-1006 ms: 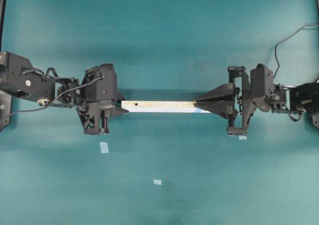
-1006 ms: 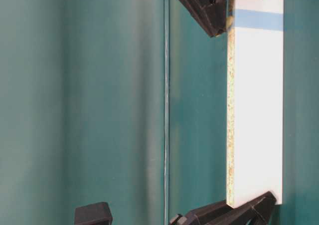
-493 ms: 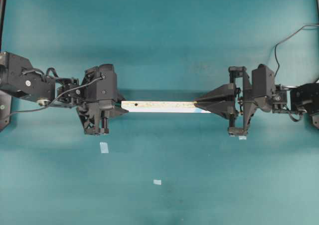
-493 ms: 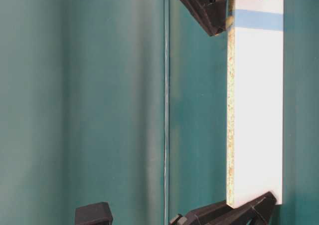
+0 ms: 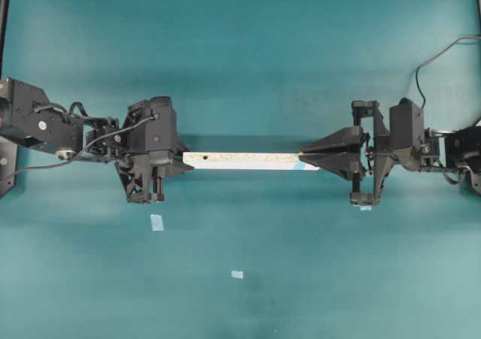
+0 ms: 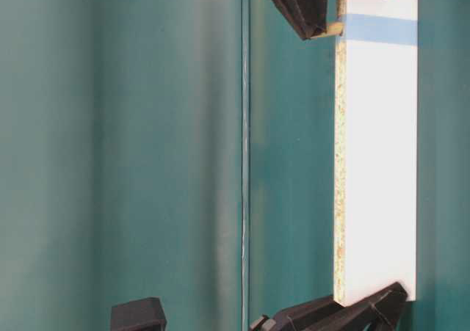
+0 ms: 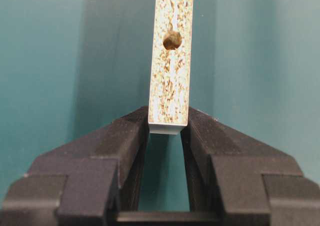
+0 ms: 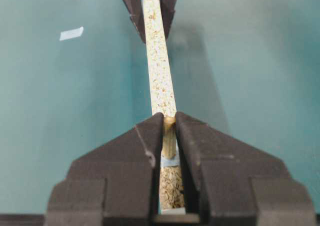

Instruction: Insert the rod into the hole on the wooden board.

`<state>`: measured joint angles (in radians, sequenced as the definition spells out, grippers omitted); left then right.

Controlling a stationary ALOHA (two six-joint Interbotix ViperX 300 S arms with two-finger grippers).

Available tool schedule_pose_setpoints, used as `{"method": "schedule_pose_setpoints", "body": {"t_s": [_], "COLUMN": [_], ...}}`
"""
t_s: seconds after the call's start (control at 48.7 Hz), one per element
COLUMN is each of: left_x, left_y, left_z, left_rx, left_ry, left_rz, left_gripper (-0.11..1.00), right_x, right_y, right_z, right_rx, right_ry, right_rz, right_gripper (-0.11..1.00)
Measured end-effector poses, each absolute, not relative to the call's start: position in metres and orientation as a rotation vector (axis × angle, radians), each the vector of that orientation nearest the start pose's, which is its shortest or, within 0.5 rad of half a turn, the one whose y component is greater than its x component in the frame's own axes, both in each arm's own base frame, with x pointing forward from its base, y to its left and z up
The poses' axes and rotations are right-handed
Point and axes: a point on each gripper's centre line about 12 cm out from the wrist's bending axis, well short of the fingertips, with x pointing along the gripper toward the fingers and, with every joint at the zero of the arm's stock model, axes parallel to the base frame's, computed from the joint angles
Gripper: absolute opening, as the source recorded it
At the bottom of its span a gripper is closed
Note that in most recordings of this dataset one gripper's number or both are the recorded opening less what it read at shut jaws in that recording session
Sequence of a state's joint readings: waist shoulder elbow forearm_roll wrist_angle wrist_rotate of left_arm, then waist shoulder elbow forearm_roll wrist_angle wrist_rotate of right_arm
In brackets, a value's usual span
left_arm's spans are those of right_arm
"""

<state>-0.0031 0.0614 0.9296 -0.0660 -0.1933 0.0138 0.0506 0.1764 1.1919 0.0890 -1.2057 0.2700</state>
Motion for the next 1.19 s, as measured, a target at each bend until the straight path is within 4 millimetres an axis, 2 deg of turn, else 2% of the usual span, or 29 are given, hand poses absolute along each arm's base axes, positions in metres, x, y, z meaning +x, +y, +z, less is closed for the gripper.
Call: {"method": "schedule_pose_setpoints", "body": {"t_s": [0.821,1.191], "left_x": [0.325,0.325], "left_y": [0.001,0.001], "left_z": [0.087,0.087], "left_rx": [-0.042,-0.042], "left_ry": [0.798,0.798], "left_rz": [0.029,0.029], "left_gripper": [0.31,0.31], "right_x": [0.28,0.294], "right_y": [0.012,0.013], "right_z": [0.094,0.1], "right_rx": [0.303,0.261], "right_ry": [0.189,0.164], "right_rz": [-0.076,-0.075], "right_gripper": [0.11,0.11]}}
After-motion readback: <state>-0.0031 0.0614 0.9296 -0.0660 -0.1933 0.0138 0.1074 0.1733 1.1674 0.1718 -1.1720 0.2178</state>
